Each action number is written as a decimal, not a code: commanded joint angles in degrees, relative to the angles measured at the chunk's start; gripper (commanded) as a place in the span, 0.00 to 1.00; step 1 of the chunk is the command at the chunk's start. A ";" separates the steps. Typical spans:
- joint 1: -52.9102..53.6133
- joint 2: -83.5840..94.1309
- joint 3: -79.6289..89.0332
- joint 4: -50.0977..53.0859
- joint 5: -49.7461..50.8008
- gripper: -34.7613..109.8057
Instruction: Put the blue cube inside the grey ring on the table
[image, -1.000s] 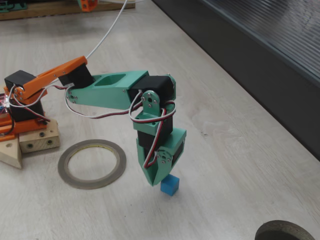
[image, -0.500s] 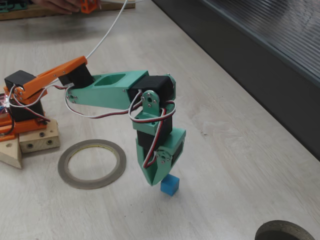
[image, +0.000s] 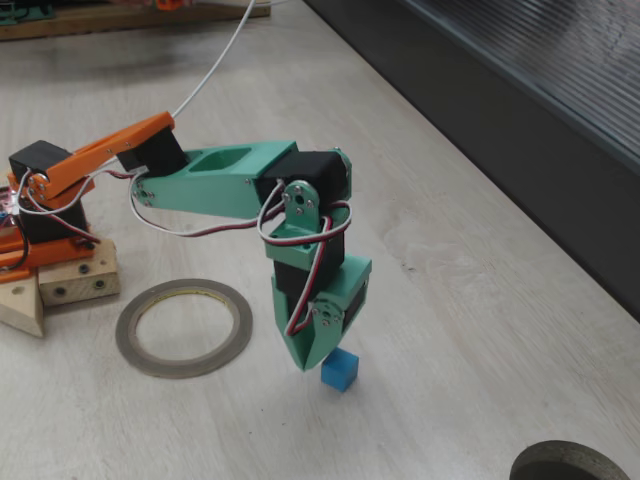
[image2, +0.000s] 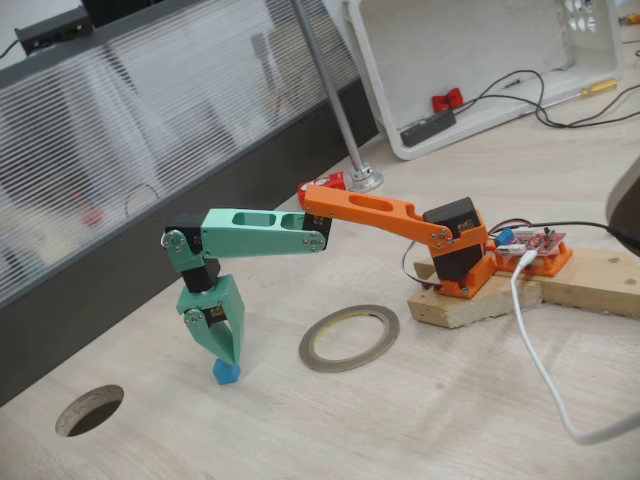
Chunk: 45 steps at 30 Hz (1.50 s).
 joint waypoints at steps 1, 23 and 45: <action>0.09 7.29 -1.41 0.44 0.35 0.25; -0.09 8.44 -1.32 0.53 -0.97 0.33; -0.09 7.56 -0.62 0.53 -7.38 0.49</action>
